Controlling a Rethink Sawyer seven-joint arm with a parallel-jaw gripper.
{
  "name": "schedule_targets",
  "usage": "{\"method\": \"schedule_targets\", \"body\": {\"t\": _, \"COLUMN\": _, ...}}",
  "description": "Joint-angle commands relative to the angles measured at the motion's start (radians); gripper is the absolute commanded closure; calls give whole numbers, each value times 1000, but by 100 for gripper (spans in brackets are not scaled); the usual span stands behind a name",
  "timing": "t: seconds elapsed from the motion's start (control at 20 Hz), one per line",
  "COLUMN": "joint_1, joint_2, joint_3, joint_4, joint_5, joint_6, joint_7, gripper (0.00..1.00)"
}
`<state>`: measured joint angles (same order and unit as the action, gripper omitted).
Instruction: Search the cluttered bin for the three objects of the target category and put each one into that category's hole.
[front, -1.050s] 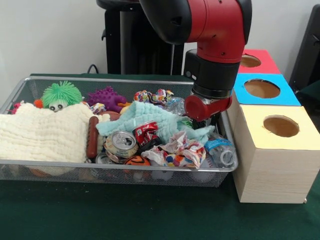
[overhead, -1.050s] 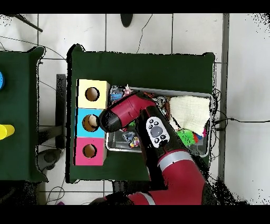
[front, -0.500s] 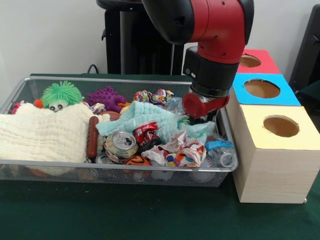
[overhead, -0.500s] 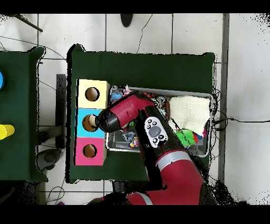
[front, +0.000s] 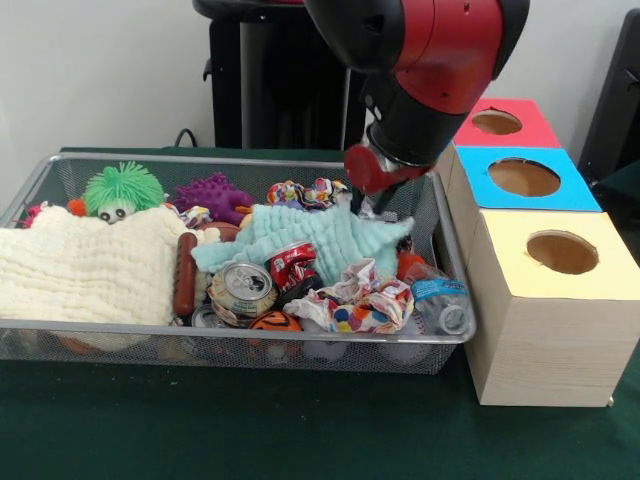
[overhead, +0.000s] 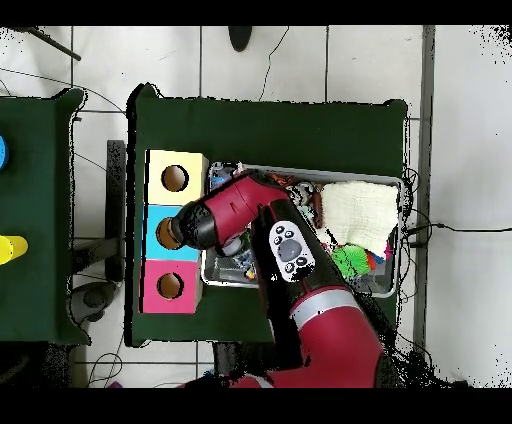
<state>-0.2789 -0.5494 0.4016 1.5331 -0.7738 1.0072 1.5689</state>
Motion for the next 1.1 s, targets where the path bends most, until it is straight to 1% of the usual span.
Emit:
{"method": "schedule_targets", "body": {"t": 0.05, "joint_1": -16, "joint_2": -47, "joint_3": 41, "joint_4": -19, "joint_5": 33, "joint_6": 120, "joint_7": -206, "gripper": 0}}
{"method": "schedule_targets", "body": {"t": 0.25, "joint_1": -27, "joint_2": -33, "joint_3": 52, "joint_4": -5, "joint_5": 25, "joint_6": 87, "joint_7": -184, "gripper": 0}}
{"method": "schedule_targets", "body": {"t": 0.45, "joint_1": -43, "joint_2": 29, "joint_3": 67, "joint_4": 7, "joint_5": 26, "joint_6": 8, "joint_7": -155, "gripper": 0}}
{"method": "schedule_targets", "body": {"t": 0.6, "joint_1": -56, "joint_2": 71, "joint_3": 70, "joint_4": 13, "joint_5": 23, "joint_6": -25, "joint_7": -145, "gripper": 0}}
{"method": "schedule_targets", "body": {"t": 0.8, "joint_1": -60, "joint_2": 128, "joint_3": 65, "joint_4": -2, "joint_5": -1, "joint_6": -52, "joint_7": -143, "gripper": 0}}
{"method": "schedule_targets", "body": {"t": 0.95, "joint_1": -44, "joint_2": 165, "joint_3": 51, "joint_4": -37, "joint_5": -18, "joint_6": -15, "joint_7": -151, "gripper": 0}}
{"method": "schedule_targets", "body": {"t": 1.1, "joint_1": -26, "joint_2": 206, "joint_3": 39, "joint_4": -86, "joint_5": -21, "joint_6": 48, "joint_7": -164, "gripper": 0}}
